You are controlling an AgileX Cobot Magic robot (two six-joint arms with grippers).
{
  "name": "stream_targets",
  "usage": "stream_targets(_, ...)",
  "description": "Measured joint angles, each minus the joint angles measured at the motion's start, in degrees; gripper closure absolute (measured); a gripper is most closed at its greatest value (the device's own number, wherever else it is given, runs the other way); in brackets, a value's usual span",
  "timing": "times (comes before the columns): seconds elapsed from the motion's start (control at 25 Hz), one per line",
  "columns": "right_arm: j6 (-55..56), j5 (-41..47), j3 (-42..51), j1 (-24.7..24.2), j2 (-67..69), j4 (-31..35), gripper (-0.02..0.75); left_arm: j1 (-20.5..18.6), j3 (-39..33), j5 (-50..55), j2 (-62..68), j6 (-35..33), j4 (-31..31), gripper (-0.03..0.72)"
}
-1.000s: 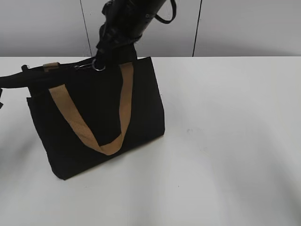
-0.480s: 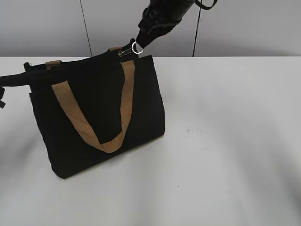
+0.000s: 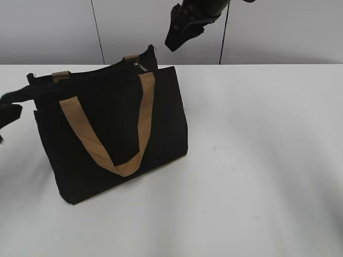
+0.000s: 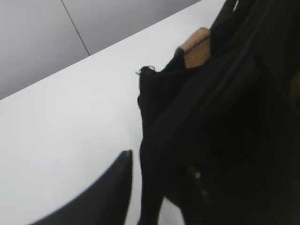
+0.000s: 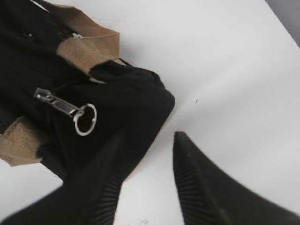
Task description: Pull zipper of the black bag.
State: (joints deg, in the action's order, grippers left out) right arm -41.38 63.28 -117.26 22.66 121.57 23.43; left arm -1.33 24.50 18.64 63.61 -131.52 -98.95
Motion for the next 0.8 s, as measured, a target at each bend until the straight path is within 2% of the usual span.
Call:
stream_targets(0.04,0.0,0.05,0.0,-0.2,0.01,-0.13,0.412,0.0,0.0,0.7,0.0,0.0,-0.05,0.342)
stream_targets(0.12,0.12,0.18,0.0,-0.28,0.01,-0.32,0.314,0.0,0.0,1.39,0.0,0.06,-0.11,0.153)
stream_targets(0.16,0.18,0.3,0.0,-0.28,0.01,-0.32,0.29,0.0,0.0,1.53,0.0,0.11,-0.11,0.089)
stream_targets(0.24,0.18,0.53,0.0,-0.28,-0.42,-0.32,0.264,0.0,0.0,1.6,0.0,0.16,-0.11,0.032)
stream_targets(0.44,0.18,0.84,0.0,-0.28,-3.15,-0.32,0.251,0.0,0.0,4.34,-0.64,0.21,-0.11,0.051)
stream_targets(0.68,-0.87,5.61,0.0,-0.28,-7.59,-0.32,0.251,0.0,0.0,17.5,-5.54,4.64,-0.02,0.087)
stream_targets(0.8,-4.62,6.16,0.0,-0.28,-9.34,-0.44,0.251,0.0,0.06,22.48,-6.57,9.14,5.19,0.121)
